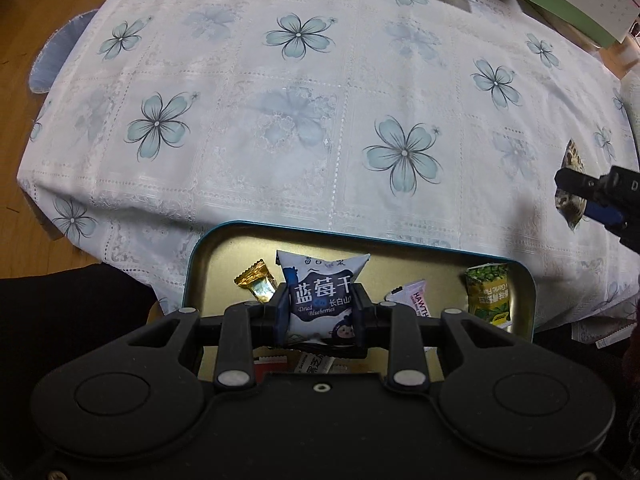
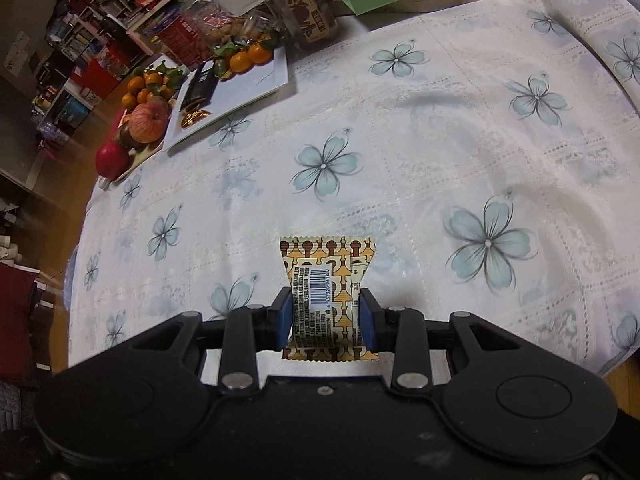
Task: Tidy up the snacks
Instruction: 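Carry the blueberry bag and patterned bar over the gold tray with both tools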
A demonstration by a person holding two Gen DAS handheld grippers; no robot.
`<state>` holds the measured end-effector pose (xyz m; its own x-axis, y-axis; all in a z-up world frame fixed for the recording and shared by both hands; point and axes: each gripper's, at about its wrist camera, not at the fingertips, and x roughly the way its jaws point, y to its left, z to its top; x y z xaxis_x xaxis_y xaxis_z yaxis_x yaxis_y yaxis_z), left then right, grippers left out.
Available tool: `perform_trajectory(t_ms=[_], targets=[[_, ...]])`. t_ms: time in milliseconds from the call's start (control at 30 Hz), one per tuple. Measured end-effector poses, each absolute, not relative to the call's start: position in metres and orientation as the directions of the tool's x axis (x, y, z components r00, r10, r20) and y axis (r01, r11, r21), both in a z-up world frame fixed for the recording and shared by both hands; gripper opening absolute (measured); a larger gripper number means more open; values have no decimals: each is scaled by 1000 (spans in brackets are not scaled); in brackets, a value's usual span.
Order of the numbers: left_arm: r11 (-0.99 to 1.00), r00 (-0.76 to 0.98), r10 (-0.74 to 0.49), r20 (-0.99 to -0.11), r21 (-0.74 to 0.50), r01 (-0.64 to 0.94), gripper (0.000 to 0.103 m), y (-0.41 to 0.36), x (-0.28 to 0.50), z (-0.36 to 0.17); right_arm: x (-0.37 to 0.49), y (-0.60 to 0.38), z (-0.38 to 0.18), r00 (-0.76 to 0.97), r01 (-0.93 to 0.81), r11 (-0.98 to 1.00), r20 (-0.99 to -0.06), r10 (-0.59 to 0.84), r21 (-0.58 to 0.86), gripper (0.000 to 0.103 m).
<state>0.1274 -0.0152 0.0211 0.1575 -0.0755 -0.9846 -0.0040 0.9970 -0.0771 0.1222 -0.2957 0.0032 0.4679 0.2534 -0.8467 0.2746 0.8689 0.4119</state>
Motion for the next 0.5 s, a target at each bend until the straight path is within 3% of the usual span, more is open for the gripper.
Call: perform_trajectory(t_ms=[500], targets=[[995,103,-95,-990,-94,15,39,-22,130,-4,29,-231,-13,360,260,850,-863,356,459,36]])
